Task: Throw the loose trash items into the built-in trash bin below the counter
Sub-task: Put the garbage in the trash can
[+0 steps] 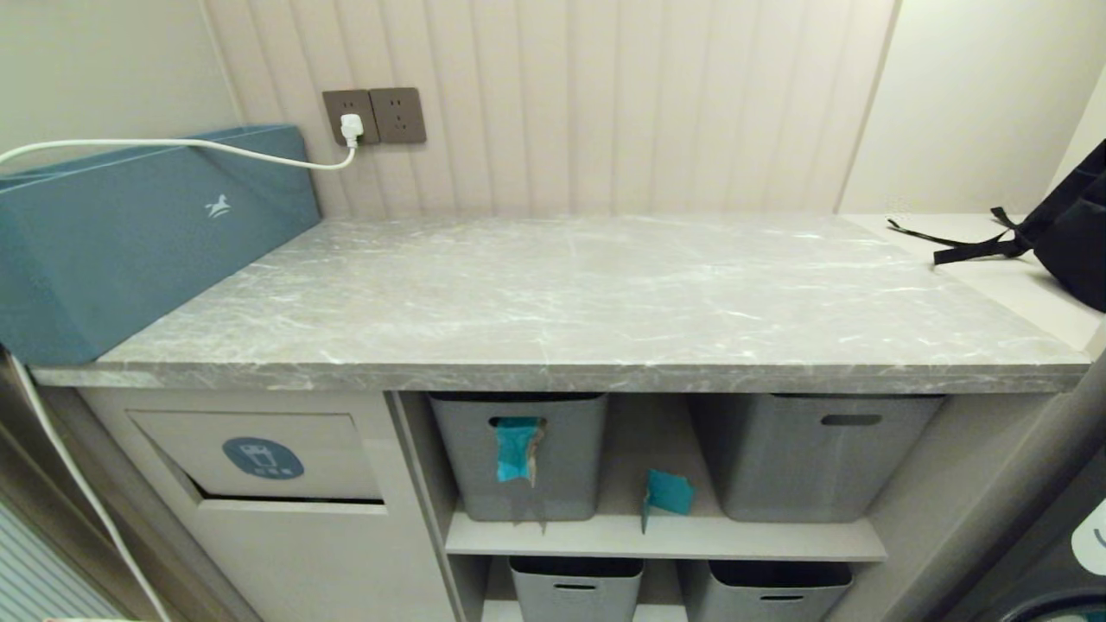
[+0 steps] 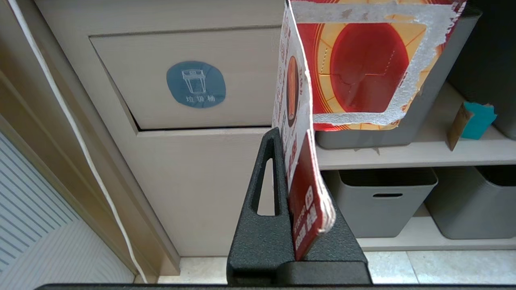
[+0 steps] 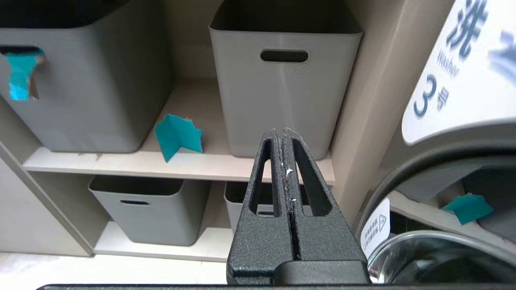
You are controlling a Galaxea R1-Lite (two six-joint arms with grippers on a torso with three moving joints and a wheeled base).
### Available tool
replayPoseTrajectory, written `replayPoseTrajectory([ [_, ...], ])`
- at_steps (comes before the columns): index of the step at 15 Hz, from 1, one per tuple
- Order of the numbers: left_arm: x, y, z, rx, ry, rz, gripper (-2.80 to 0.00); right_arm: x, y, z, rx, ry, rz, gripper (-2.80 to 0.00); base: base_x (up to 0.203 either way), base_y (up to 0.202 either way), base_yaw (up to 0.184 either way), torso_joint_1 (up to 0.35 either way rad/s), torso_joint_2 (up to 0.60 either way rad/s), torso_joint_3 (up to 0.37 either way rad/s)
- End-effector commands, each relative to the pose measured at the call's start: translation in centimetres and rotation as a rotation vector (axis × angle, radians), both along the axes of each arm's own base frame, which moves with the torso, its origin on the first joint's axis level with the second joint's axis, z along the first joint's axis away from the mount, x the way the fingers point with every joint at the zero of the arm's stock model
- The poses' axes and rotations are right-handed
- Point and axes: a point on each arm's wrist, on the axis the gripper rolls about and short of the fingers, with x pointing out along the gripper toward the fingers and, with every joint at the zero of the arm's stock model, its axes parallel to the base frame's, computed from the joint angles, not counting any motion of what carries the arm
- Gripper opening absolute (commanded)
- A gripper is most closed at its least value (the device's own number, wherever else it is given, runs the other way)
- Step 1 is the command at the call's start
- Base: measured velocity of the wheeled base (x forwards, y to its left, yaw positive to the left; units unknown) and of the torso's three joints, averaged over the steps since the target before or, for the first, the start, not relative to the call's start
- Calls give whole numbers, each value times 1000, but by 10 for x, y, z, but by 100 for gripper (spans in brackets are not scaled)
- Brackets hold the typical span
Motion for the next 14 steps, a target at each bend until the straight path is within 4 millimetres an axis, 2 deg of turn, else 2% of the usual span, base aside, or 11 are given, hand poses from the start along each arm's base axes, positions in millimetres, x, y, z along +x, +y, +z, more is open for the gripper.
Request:
replayPoseTrajectory([
  [1,0,0,0,3,2,0,-280,0,0,0,0,0,0,-280,0,0,0,-153,377,208],
  [14,0,0,0,9,0,-4,-280,0,0,0,4,-1,0,-280,0,0,0,-150,444,286],
])
